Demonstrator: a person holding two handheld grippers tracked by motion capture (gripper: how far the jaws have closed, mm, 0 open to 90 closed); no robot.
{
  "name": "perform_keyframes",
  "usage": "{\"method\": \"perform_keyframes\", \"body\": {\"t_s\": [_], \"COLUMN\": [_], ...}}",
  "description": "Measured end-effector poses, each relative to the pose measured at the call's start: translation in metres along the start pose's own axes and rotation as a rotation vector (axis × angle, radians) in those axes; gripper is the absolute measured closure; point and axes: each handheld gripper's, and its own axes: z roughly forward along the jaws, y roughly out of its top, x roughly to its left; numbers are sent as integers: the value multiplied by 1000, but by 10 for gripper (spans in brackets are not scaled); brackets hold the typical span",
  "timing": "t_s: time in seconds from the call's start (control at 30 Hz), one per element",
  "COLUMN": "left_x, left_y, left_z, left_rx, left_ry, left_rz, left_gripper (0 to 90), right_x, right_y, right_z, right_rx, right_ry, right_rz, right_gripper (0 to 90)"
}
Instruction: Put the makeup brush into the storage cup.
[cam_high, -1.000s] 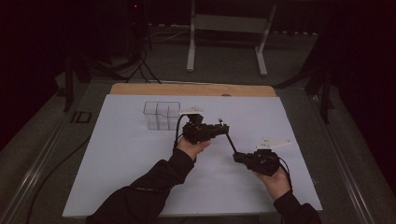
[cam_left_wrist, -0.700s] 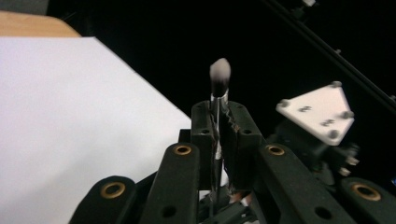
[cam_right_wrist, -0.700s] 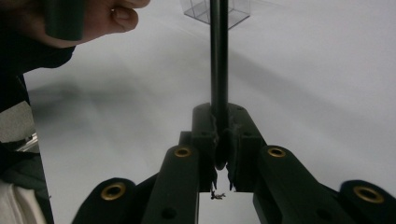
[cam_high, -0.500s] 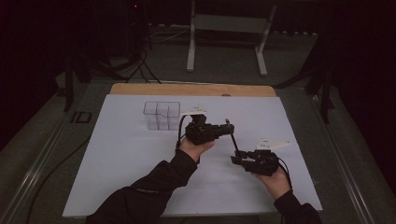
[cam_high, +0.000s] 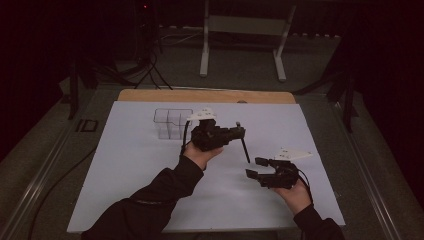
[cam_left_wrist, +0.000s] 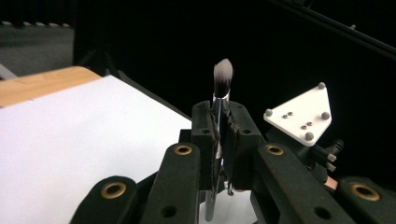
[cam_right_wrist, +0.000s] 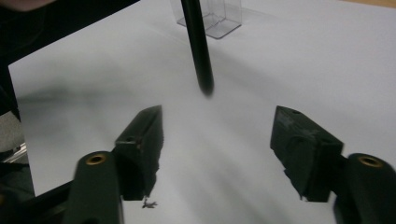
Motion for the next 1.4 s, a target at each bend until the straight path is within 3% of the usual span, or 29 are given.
{"method": "perform_keyframes", "body": {"t_s": [0.23, 0.43, 0.73, 1.0, 1.17, 1.4], "left_x": [-1, 2, 9, 19, 28, 42], "left_y": [16, 28, 39, 45, 50, 57], "left_z": [-22, -42, -74, -99, -115, -126], "left_rx": [2, -1, 18, 23, 22, 21], "left_ry": [49, 98, 185, 264, 335, 433], "left_rz": [47, 67, 97, 104, 109, 126], "left_gripper": [852, 851, 851, 852, 851, 851], "right_x": [1, 0, 2, 1, 5, 6], "right_y": [1, 0, 0, 0, 0, 1], "right_z": [-3, -5, -4, -5, -5, -6], "right_rx": [-39, -52, -64, -79, -76, -88], "right_ry": [-17, -7, -37, -49, -65, -62], "right_rz": [-2, -9, -55, -43, -74, -70], "right_gripper": [199, 196, 162, 153, 147, 146]}}
